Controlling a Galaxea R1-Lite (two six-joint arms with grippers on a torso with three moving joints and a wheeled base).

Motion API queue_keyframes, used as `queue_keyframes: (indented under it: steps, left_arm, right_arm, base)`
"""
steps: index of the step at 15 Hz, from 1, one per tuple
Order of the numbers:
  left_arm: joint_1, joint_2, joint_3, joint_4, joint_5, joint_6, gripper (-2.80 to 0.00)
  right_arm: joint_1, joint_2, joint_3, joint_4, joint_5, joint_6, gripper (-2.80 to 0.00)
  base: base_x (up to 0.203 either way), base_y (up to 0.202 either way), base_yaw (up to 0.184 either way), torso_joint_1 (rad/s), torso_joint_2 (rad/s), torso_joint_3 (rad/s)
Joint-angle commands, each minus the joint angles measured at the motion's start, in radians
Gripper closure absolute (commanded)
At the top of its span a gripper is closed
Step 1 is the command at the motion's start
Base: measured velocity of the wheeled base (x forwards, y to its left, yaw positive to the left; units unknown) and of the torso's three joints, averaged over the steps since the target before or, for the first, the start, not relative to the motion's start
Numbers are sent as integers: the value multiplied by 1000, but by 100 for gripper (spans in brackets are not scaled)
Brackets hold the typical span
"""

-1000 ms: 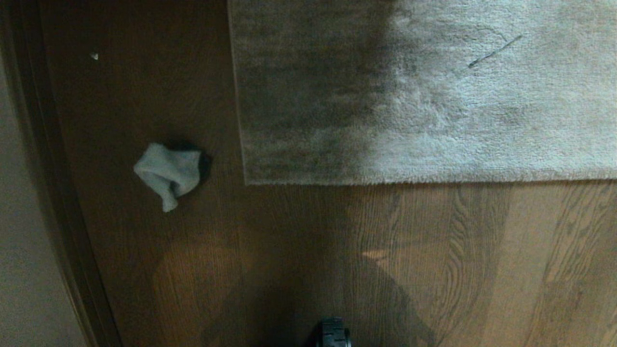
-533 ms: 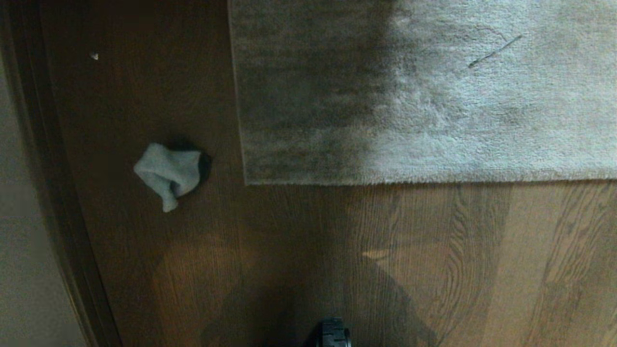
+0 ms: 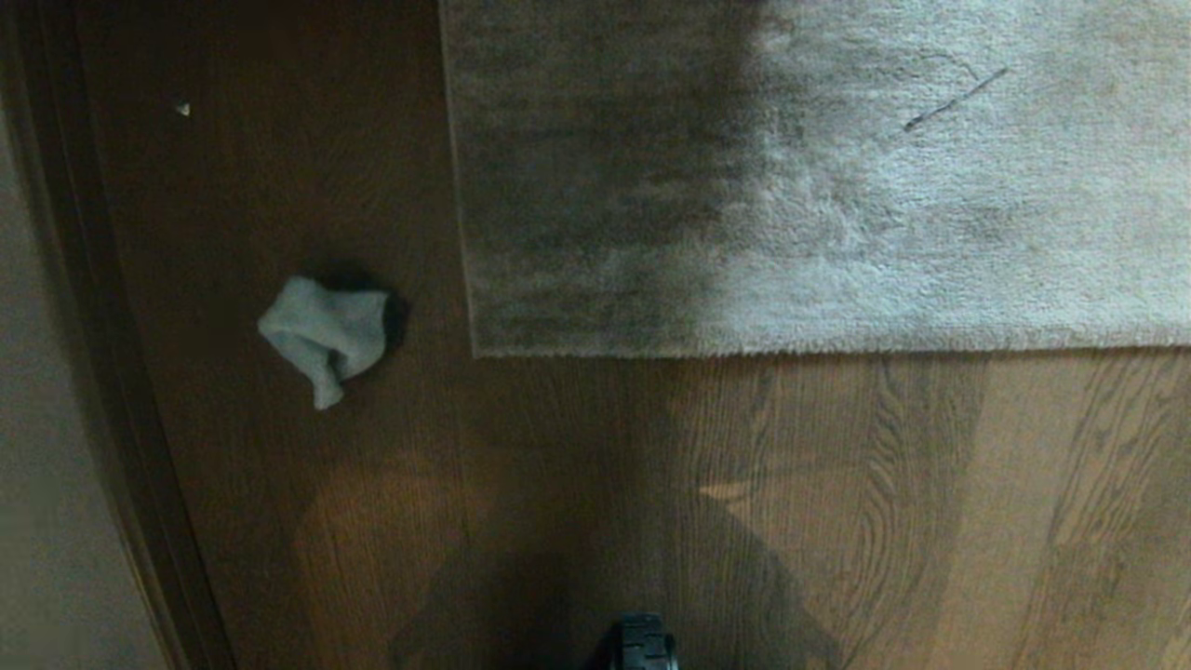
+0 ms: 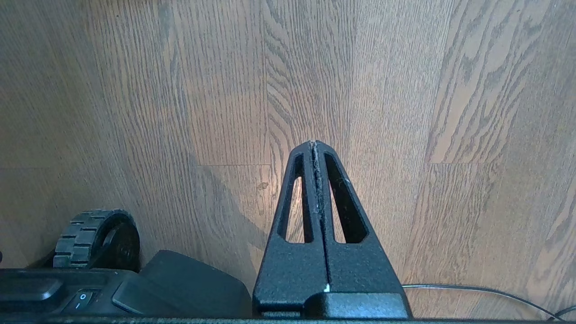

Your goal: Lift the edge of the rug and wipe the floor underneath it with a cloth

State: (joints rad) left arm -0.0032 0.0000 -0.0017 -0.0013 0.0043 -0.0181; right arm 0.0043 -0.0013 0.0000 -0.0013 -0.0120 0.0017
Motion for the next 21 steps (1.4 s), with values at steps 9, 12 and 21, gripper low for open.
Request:
queue_keyframes:
  steps: [9, 12, 21]
  left_arm:
    - [0, 0, 0, 0, 1, -2, 0]
    - [0, 0, 0, 0, 2, -2, 0]
    - [0, 0, 0, 0, 0, -2, 0]
  right_arm:
    - [0, 1, 0, 0, 0, 0, 0]
    - [0, 1, 0, 0, 0, 0, 0]
    - [0, 1, 0, 0, 0, 0, 0]
  base:
    - [0, 0, 0, 0, 0, 0]
    - [0, 0, 0, 0, 0, 0]
    - [0, 0, 0, -1, -1, 27]
